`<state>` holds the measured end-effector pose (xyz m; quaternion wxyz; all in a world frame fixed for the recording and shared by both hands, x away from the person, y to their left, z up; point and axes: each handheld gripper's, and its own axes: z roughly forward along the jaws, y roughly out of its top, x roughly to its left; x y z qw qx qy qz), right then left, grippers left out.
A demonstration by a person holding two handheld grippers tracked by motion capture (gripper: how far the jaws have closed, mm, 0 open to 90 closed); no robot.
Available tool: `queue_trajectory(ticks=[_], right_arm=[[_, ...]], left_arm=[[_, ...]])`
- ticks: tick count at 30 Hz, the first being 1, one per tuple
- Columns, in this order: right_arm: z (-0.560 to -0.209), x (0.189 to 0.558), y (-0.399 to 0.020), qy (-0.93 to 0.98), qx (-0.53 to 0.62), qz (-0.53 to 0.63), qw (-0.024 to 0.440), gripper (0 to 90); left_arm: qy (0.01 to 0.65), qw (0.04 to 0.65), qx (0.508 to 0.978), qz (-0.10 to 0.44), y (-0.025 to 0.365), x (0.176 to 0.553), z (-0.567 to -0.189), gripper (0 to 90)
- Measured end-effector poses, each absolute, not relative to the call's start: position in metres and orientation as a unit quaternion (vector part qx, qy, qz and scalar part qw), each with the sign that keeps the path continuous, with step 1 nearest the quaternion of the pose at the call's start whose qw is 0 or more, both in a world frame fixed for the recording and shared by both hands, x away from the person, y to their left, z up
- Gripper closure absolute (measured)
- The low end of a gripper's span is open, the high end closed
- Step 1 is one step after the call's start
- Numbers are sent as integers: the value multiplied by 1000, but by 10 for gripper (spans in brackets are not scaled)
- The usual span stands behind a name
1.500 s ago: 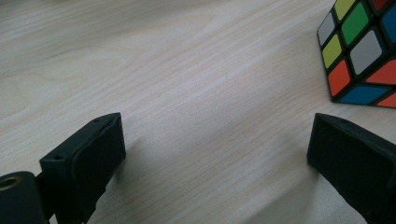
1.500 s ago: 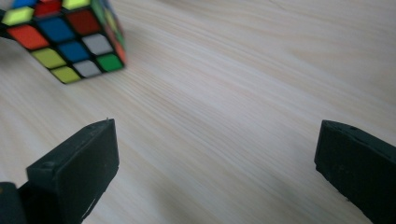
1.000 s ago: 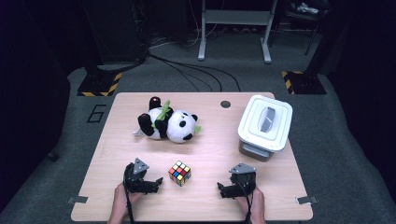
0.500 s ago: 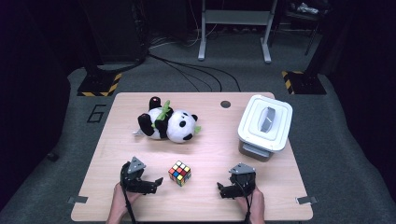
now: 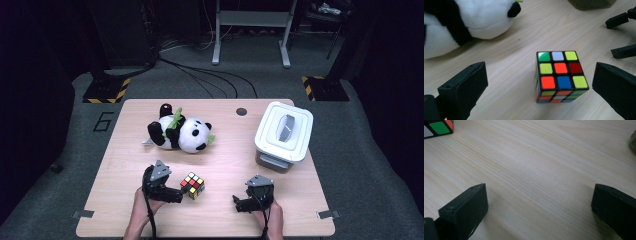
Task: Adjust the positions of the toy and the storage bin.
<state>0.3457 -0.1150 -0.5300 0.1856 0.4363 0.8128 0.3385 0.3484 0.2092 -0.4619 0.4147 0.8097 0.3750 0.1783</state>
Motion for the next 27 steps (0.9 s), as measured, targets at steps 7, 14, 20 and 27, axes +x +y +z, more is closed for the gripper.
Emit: queue_trajectory(ticks=[7, 14, 20, 27], right_arm=[[-530, 346, -115, 812, 436, 339, 187, 1], [-530, 346, -115, 812, 436, 339, 187, 2], [-530, 345, -115, 812, 437, 340, 186, 6], [-530, 346, -115, 812, 437, 339, 186, 8]], left_arm=[[355, 383, 834, 177, 185, 355, -476, 13], [349, 372, 843, 168, 181, 360, -492, 143], [333, 362, 852, 179, 175, 357, -501, 255], [340, 380, 839, 188, 178, 352, -505, 339]])
